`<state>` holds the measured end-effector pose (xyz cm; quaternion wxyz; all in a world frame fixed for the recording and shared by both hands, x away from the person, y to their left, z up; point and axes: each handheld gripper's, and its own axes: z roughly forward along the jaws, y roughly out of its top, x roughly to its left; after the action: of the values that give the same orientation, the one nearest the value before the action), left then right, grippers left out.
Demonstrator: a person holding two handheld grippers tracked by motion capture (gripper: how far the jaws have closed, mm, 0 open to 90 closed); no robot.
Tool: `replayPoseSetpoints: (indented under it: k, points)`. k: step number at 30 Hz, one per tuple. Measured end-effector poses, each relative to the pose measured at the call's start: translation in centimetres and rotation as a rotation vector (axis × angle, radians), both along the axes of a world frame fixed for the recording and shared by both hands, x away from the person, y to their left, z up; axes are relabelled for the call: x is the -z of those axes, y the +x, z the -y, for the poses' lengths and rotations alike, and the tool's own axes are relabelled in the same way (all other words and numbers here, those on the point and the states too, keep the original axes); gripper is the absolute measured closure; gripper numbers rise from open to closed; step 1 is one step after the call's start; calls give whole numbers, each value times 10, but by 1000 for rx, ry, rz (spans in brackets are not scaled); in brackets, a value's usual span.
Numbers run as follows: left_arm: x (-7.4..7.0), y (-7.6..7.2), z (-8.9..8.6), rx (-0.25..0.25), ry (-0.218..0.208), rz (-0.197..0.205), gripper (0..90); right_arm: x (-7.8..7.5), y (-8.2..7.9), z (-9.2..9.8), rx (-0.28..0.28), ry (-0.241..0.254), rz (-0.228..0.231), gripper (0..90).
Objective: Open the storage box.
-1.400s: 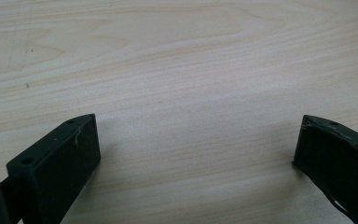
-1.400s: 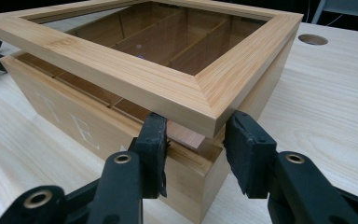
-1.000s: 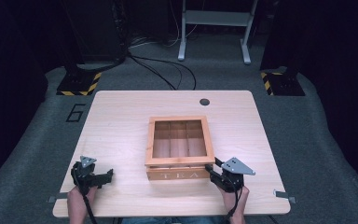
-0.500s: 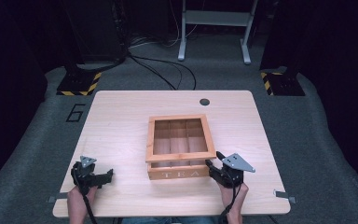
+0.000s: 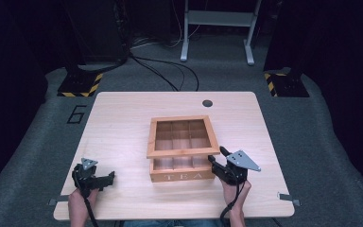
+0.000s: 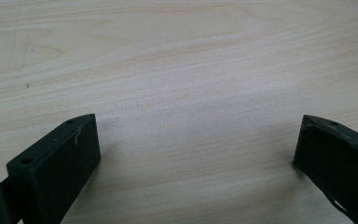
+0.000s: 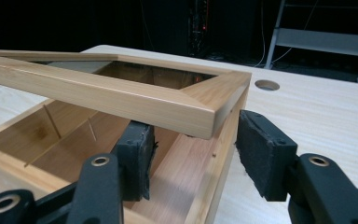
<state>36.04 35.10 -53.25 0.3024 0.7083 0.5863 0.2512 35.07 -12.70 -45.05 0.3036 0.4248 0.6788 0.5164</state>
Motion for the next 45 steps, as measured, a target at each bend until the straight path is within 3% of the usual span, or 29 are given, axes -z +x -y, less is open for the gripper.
replayPoseSetpoints:
  k: [22, 37, 45]
  points:
    - [0, 0, 0, 3, -1, -4, 2, -26, 19, -9, 29, -8, 76, 511]
    - [0, -1, 0, 3, -2, -6, 2, -39, 30, -7, 50, 27, 99, 614]
    - [0, -1, 0, 3, -1, -6, 2, -44, 33, -7, 56, 34, 97, 625]
